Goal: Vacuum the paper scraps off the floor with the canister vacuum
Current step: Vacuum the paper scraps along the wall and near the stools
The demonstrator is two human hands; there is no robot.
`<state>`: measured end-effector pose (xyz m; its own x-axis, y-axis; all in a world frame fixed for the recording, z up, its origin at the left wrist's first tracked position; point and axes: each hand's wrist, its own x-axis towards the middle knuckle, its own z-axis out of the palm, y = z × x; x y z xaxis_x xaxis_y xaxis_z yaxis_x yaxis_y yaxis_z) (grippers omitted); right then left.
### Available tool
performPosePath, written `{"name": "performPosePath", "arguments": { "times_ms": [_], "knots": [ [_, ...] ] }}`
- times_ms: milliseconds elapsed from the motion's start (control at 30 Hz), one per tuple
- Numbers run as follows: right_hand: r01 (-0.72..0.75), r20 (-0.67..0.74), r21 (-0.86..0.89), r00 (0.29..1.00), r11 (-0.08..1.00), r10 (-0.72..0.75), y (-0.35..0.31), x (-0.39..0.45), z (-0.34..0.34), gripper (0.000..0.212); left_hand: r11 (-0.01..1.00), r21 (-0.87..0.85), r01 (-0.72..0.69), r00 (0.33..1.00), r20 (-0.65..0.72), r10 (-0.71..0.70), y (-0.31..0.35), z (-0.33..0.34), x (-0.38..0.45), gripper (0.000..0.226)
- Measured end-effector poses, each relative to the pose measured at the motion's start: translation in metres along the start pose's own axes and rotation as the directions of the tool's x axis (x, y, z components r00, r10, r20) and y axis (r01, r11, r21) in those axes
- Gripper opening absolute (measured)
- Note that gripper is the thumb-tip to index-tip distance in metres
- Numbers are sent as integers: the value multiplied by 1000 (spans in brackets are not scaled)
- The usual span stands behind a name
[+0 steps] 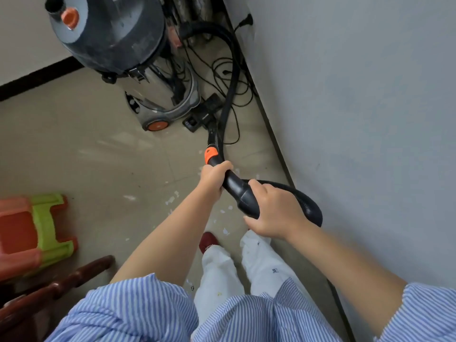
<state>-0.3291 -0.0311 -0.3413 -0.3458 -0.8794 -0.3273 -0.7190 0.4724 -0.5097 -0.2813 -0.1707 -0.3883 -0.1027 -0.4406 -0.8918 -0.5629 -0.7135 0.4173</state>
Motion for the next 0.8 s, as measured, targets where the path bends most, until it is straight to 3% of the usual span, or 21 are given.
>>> {"name": "performPosePath", "arguments": {
  "times_ms": [167, 500, 800],
  "knots": [
    [11, 53, -30, 999, 1000, -9, 6, -4, 0, 68, 999, -11, 43, 999, 10, -43, -7, 3, -1, 22],
    [175, 69, -125, 984, 977, -167, -21, -38, -33, 65, 990, -101, 101, 994, 43, -97, -36, -26, -33, 24],
    [57, 144, -55, 988, 997, -49, -6, -23, -4, 65, 994, -102, 50, 999, 9, -50, -32, -18, -19, 24]
  ]
}}
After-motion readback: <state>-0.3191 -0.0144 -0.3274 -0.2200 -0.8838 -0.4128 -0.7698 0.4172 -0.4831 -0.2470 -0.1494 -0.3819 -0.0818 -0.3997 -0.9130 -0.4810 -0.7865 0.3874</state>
